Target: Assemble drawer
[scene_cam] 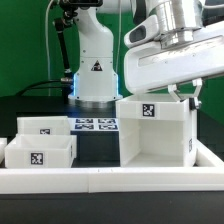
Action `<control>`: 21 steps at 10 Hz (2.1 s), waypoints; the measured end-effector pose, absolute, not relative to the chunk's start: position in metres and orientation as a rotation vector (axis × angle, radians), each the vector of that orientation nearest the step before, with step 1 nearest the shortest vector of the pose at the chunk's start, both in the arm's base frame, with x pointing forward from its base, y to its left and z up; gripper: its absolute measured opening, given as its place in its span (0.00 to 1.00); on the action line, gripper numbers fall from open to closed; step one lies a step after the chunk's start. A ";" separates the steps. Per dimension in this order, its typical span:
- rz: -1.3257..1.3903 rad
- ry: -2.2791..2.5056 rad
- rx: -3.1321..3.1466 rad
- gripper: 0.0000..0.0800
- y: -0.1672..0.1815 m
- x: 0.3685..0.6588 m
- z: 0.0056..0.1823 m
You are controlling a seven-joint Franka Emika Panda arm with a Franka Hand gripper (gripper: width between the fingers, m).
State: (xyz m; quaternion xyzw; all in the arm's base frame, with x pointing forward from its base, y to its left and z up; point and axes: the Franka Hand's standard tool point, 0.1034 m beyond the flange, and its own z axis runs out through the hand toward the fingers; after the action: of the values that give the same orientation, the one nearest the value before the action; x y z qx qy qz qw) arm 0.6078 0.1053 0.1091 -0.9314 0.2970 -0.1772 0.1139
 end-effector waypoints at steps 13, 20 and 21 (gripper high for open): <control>-0.399 1.597 -2.251 0.08 0.089 0.615 0.117; -0.228 1.847 -2.030 0.08 0.092 0.634 0.110; -0.219 1.847 -2.033 0.08 0.092 0.635 0.110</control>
Offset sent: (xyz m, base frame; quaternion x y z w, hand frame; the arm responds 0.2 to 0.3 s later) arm 0.0000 0.0000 0.0000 0.0000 0.0000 0.1938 0.9810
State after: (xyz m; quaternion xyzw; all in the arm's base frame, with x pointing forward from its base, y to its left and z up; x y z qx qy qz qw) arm 0.6349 0.0921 0.1095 -0.7241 0.6578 -0.0781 0.1919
